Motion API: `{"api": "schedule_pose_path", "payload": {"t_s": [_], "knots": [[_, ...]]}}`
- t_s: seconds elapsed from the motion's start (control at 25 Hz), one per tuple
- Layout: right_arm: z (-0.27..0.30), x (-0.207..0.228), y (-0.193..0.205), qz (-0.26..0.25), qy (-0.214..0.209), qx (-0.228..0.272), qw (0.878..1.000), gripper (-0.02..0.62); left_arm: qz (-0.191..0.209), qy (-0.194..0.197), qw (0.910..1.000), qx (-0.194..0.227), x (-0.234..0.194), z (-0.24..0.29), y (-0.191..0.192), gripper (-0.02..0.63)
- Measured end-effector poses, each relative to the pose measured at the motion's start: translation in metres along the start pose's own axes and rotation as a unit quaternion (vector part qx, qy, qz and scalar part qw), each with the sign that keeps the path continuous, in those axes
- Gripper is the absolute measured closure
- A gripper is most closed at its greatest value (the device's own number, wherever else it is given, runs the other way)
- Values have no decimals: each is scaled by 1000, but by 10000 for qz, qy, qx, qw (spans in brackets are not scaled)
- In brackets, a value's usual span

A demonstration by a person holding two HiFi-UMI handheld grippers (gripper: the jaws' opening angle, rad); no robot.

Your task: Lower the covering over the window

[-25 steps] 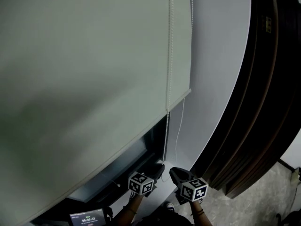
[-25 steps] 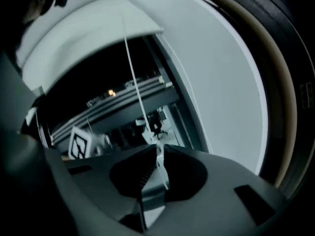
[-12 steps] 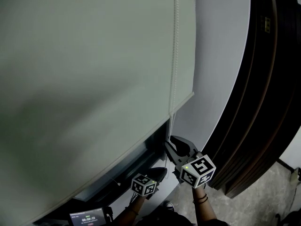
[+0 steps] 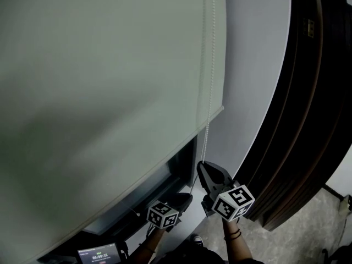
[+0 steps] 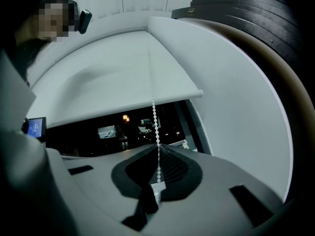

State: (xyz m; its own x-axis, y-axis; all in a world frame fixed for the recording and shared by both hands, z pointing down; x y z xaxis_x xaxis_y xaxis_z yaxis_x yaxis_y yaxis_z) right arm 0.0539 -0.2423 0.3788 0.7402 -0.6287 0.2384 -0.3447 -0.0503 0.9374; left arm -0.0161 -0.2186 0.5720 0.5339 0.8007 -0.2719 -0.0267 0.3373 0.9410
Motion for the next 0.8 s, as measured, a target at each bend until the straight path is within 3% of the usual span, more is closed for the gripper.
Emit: {"api": "schedule_pose_path", "payload": {"t_s": [0.16,0.4,0.6,0.8], "knots": [[-4,1,0,-80,25,62,9999,581,-131,-4,9945,1038,17,-12,-51,601],[-8,5,1,-84,98,126,9998,581,355,366,9776,2040,53,-38,-138,595],[-15,-2,3,-270,184,42,9995,584,655,400,9660,2469,76,-55,-200,578],[-14,-2,9,-608,339,-138,9975,584,1045,280,9598,2588,78,-50,-225,549]]}}
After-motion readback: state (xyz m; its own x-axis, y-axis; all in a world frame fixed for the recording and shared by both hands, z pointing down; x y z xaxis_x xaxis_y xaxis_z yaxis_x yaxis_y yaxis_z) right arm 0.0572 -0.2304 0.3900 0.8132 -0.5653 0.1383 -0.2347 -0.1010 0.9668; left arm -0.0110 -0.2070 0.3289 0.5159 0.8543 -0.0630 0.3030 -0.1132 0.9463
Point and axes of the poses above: the fingertips, and each gripper's own axes: z forward along the fingers, x to its right, y out of its underside, the point moved 4 cm from there along -z, backward along the fingers, and after that the axes turned 5 degrees about x, right-handed, at the moved point
